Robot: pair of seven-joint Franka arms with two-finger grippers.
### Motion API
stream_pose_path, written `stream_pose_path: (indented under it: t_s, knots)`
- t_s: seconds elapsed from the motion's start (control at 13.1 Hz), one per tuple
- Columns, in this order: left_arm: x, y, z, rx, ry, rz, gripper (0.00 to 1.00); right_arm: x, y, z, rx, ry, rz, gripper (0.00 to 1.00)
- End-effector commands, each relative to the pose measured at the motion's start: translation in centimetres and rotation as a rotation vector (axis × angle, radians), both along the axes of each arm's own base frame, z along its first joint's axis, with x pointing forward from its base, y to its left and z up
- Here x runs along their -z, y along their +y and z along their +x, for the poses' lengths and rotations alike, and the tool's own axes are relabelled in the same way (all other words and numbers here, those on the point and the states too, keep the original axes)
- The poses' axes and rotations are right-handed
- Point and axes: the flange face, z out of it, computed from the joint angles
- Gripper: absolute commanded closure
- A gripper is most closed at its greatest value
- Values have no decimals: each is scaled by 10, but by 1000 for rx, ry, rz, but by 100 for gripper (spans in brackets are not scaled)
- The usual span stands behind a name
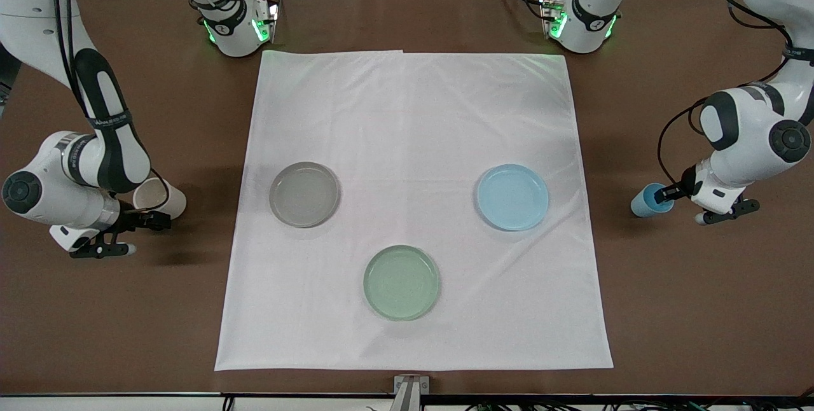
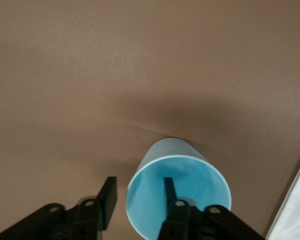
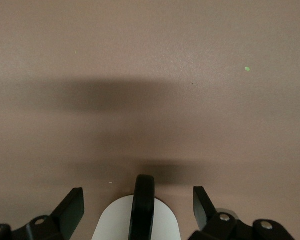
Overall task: Place blue cup in blue plate and white mug in gray plate
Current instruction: 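Grasp the white mug with the right gripper while the left gripper grasps the cup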
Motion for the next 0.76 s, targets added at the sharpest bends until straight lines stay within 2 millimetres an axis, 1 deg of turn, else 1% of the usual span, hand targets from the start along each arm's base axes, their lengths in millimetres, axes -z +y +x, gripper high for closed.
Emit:
stream_pose_path:
  t_s: [0.0, 0.08, 0.15, 0.23, 0.3, 0.38, 0.53, 0.61, 0.69]
  knots:
    - [-2, 1, 2, 19, -11, 9, 94, 6, -2, -5, -13, -20, -3, 17]
    - [-2, 0, 2, 20, -11, 9, 99, 8, -3, -5, -13, -21, -3, 23]
    - [-6, -2, 3, 25, -17, 10, 99, 9, -3, -5, -11, -23, -4, 28]
    - [-14, -4, 4, 28, -26, 14, 100, 11, -4, -6, -11, -18, -3, 34]
    - [-29, -7, 5, 32, -39, 19, 100, 14, -6, -7, -8, -12, -2, 39]
    - [-43, -20, 4, 42, -32, 18, 100, 18, -7, -8, -7, -8, -2, 42]
    - [-76, -58, 3, 46, -27, 15, 100, 20, -8, -9, -4, -5, 0, 49]
    - [-87, -84, 3, 20, -17, 13, 100, 20, -8, -9, -4, -3, 0, 53]
    - [-90, -119, 2, -9, -12, 5, 100, 19, -8, -8, -5, -5, -1, 59]
